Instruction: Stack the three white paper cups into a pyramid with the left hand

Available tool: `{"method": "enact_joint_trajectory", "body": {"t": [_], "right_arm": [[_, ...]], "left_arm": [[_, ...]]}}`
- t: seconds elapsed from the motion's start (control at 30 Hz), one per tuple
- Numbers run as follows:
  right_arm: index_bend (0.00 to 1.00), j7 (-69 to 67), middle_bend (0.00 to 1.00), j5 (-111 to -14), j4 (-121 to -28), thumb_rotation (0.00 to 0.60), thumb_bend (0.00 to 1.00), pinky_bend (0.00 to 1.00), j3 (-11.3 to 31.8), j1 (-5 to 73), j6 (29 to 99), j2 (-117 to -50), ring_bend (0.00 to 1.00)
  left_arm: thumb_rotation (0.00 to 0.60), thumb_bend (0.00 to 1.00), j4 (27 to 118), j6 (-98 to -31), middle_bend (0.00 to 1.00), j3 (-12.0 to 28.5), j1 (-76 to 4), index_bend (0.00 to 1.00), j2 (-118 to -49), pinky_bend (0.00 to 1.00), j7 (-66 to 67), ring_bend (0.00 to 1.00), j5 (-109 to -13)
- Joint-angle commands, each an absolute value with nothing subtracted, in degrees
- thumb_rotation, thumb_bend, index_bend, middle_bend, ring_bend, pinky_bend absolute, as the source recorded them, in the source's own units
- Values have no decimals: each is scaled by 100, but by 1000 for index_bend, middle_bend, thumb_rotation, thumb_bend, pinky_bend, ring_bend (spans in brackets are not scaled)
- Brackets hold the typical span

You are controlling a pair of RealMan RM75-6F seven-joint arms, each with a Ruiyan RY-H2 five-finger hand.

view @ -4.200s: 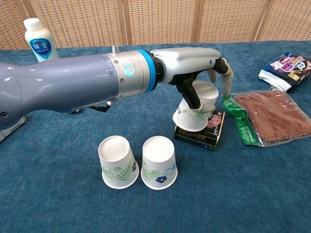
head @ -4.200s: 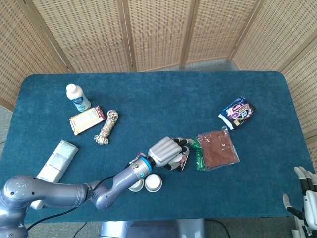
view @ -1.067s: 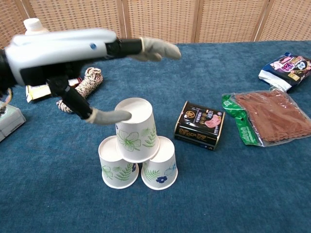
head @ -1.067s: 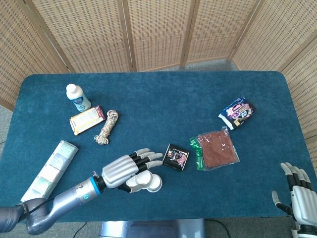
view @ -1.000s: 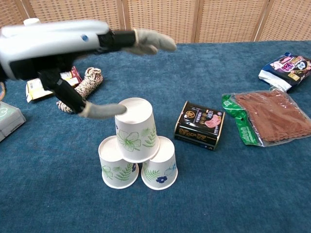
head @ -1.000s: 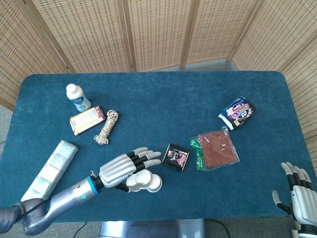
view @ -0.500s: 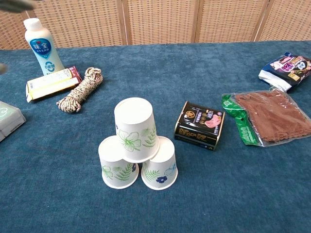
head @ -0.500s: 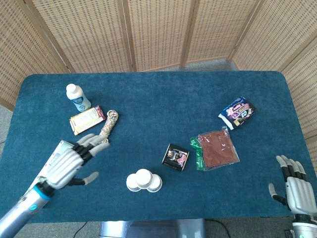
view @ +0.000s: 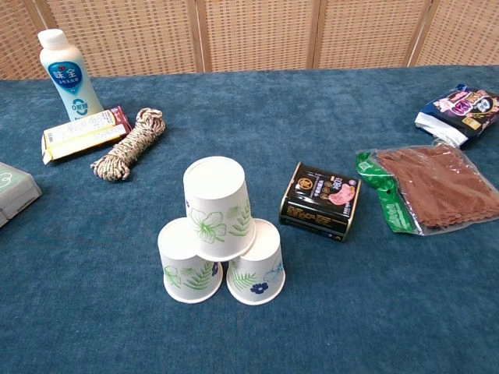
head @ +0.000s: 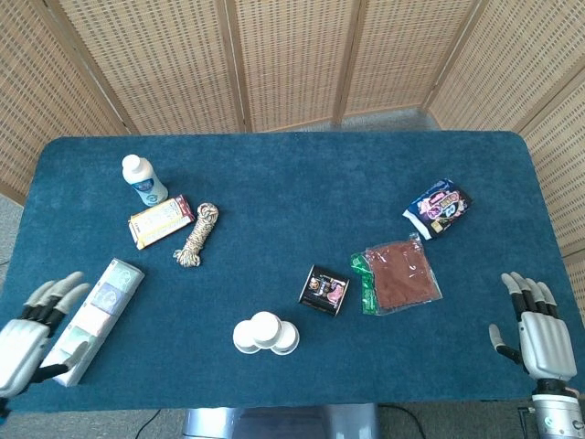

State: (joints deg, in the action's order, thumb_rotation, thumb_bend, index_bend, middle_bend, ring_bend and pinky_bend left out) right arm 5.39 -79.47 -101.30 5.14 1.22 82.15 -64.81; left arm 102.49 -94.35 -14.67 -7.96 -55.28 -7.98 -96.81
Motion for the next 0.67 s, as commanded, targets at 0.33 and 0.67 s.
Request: {"method": "enact_joint_trajectory", "body": {"t": [0.33,0.67], "right_arm": [[0,455,0,-8085,-10032,600,447,0,479,55,8449,-6477,0],[0,442,0,-8052,-10004,600,446,0,470,52,8465,-6478,0]], "left_arm": [[600,424,9560,-9694,0,-985,-25,44,-5978,0,-873,0,-8726],[600,425,9539,-9371,0,-754,-40,43,-6036,0,-924,0,-8727]]}}
